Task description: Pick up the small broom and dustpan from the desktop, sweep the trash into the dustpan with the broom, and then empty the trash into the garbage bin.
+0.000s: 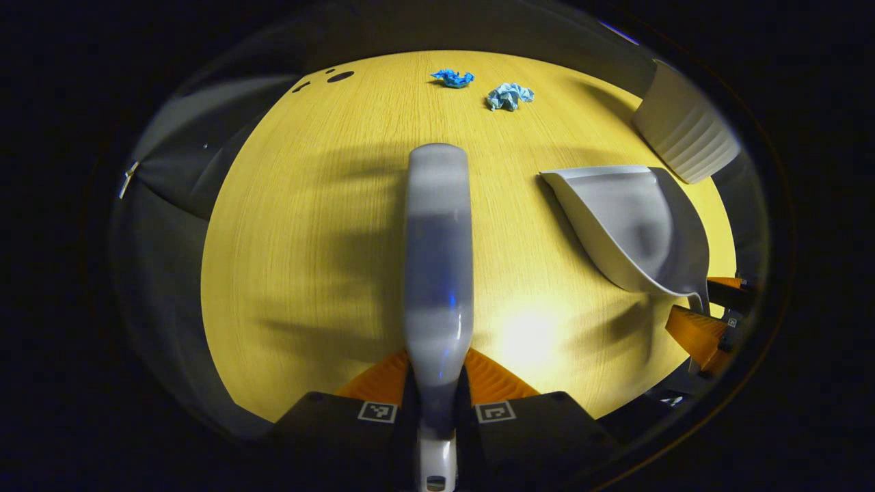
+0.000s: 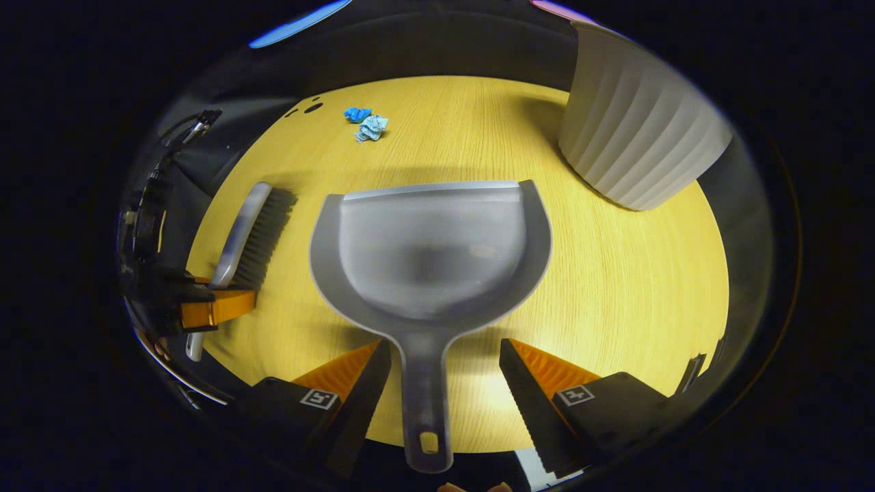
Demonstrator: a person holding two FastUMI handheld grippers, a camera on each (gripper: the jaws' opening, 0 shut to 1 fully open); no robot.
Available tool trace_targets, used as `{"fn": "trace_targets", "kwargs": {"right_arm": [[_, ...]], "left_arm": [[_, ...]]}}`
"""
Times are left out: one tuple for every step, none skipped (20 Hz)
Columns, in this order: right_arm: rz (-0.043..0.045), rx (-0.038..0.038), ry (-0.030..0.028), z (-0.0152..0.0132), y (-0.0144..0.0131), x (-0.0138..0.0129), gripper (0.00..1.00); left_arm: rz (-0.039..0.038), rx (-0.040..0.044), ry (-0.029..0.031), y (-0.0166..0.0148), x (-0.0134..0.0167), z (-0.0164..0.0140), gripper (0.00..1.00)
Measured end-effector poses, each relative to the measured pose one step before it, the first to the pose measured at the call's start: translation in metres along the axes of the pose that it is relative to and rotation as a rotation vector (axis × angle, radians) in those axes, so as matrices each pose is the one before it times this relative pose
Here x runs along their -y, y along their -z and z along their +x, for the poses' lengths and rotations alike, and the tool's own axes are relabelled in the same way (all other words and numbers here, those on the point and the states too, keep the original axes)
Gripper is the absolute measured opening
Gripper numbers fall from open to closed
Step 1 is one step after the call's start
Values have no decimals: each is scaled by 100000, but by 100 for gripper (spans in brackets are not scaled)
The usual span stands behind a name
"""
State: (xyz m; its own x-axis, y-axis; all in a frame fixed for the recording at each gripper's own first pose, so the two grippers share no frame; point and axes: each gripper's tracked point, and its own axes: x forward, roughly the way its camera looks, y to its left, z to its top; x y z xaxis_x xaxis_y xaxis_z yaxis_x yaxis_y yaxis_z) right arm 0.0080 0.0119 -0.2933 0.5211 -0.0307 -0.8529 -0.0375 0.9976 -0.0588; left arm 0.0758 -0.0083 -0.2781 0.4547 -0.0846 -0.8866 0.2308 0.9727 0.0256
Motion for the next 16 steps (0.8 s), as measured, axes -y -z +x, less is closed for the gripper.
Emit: {"fn": "trace_targets", "kwargs": {"right_arm": [[-396, -1359, -162, 634, 31, -77, 99], [-970, -1728, -612, 519, 202, -225, 99], [-871, -2125, -513, 434, 498, -121, 99], [-608, -1585, -823, 373, 186, -124, 99], [-304, -138, -877, 315, -135, -122, 98], [-247, 559, -74, 109, -342, -11, 93], [724, 517, -1406, 189, -415, -212, 90], [948, -376, -1145, 207, -212, -129, 82], [455, -963, 343, -77, 12, 79, 75], [-402, 364, -452, -63, -170, 48, 57], [-572, -391, 47, 184, 37, -3, 48], [-1020, 61, -571, -372, -121, -89, 39], [-1364, -411, -700, 278, 131, 28, 39], [-1520, -1244, -602, -107, 255, 127, 38], [-2246, 95, -134, -322, 180, 283, 46], [-1374, -54, -278, -207, 225, 162, 36]], "left_arm": [[-769, 240, 114, 82, -17, 30, 28], [-829, 47, 158, -44, 11, 15, 28], [-524, -188, 49, 112, -33, -4, 28], [-57, -212, -149, -41, -19, -24, 27], [-6, -234, -372, 82, 47, 13, 29], [-872, -66, -828, 0, 24, -9, 28], [-1799, -777, -1422, 247, -79, 22, 28], [-849, -124, -1013, 17, 47, -48, 28], [523, 15, -602, 23, 104, -37, 26], [836, 398, -243, -115, -11, -50, 28], [-123, 103, -113, -21, -86, 25, 27], [-1012, 16, 0, -24, -62, 15, 27], [-823, 45, 0, -9, -112, 51, 27], [-227, 340, -88, -246, -166, 101, 27], [144, 510, -717, -208, -796, 147, 28], [-465, 264, -180, -323, -569, -46, 29]]}}
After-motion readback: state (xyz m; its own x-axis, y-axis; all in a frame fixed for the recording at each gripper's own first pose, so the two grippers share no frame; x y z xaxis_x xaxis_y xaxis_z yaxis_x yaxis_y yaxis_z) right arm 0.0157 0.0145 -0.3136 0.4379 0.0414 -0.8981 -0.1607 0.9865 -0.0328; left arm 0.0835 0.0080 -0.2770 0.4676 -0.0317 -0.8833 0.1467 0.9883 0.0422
